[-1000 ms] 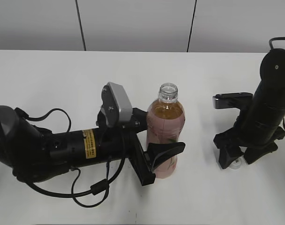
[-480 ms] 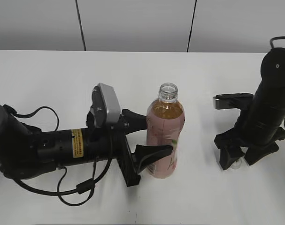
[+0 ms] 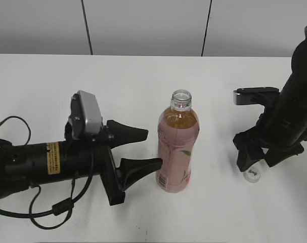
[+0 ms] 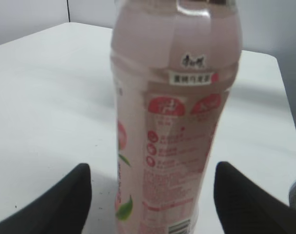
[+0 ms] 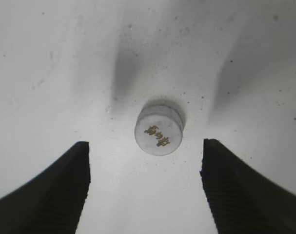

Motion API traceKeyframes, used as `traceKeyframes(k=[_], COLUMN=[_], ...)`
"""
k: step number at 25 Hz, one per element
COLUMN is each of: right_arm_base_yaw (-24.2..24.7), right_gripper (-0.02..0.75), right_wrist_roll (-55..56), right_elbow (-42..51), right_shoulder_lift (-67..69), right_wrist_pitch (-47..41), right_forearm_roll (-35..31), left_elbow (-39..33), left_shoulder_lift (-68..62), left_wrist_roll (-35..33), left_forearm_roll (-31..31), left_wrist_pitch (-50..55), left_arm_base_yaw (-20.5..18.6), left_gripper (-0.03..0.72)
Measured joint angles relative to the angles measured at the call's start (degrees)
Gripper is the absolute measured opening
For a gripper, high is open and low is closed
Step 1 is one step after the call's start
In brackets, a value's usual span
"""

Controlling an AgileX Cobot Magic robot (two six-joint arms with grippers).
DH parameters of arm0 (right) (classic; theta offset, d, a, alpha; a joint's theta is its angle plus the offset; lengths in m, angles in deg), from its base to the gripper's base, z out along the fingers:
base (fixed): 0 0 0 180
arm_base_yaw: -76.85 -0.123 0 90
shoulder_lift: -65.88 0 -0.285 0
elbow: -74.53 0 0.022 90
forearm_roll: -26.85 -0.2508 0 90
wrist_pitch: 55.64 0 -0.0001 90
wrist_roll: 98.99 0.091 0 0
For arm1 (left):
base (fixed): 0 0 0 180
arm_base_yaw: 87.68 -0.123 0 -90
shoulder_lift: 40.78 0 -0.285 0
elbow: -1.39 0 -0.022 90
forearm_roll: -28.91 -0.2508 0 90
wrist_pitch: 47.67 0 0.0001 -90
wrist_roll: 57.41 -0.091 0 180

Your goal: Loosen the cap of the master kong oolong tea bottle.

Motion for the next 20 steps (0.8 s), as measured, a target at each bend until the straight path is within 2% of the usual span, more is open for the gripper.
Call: traceKeyframes(k=[4,7,11,13,17,20], right_arm_base_yaw=[0.0,0.0,0.0,0.0,0.0,0.0], right_gripper=[0.535,0.535,0.535,0.535,0.535,0.535], right_wrist_roll=[0.0,0.0,0.0,0.0,0.0,0.0], right_elbow=[0.0,0.0,0.0,0.0,0.0,0.0], right_shoulder_lift=[-0.6,-0.6,-0.6,-0.6,-0.6,-0.6], right_wrist_pitch=[0.0,0.0,0.0,0.0,0.0,-0.1], right_forearm_roll=[-0.2,-0.5,-0.6,-0.7,-0.9,-1.2], left_elbow=[-1.3,-1.5,-1.5,-1.5,-1.5,-1.5], left_shoulder_lift=[4.3,8.4,14.6,17.4,22.2,24.6], left_wrist_roll=[0.0,0.0,0.0,0.1,0.1,0.7], left_forearm_roll=[-0.5,-0.4,2.7,7.5,23.5,29.0], left_wrist_pitch=[0.0,-0.1,2.8,8.7,22.7,30.2], left_arm_base_yaw=[-1.7,-3.2,-5.1,-5.4,-5.8,-7.4], left_gripper=[0.464,0.433,0.417,0.417,0.417,0.417])
